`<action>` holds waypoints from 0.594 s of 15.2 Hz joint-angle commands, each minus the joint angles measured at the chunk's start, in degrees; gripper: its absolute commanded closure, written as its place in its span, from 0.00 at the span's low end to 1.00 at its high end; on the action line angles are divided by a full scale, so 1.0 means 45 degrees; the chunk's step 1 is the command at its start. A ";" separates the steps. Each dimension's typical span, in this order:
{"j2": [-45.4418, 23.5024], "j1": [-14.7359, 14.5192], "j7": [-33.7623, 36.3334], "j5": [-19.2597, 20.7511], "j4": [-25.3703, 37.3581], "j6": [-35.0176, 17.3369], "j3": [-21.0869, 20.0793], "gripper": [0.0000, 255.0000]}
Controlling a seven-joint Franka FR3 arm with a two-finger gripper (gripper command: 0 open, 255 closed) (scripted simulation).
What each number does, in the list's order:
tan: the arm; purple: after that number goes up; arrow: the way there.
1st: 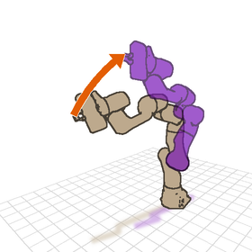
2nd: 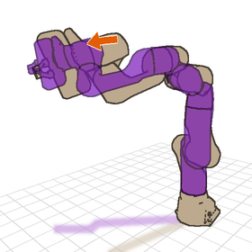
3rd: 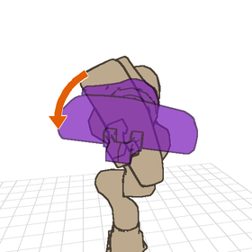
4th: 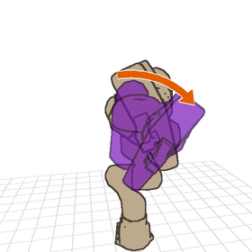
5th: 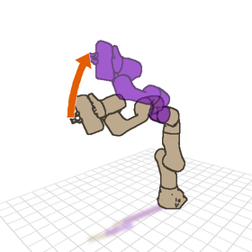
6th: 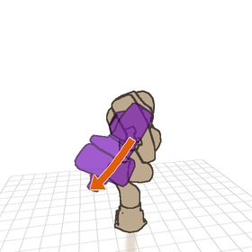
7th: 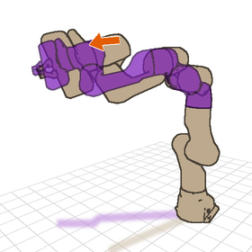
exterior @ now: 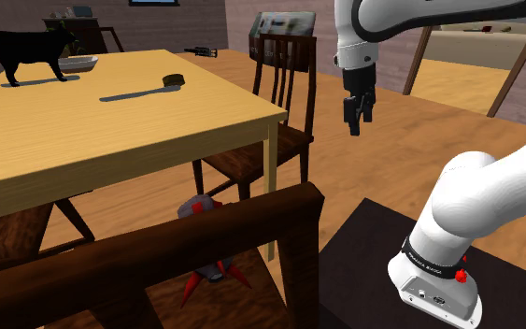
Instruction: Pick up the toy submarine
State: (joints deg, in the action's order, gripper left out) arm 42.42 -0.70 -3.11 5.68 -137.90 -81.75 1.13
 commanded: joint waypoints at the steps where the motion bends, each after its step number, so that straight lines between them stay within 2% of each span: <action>1: 0.0000 0.0000 0.0000 0.0000 0.0000 0.0000 0.0000 0.00; 9: -0.1361 -0.1292 0.0000 -0.1346 -0.0358 -0.3002 -0.0916 0.00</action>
State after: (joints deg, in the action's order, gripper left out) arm 37.51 -5.76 -3.07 0.39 -139.84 -93.50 -2.43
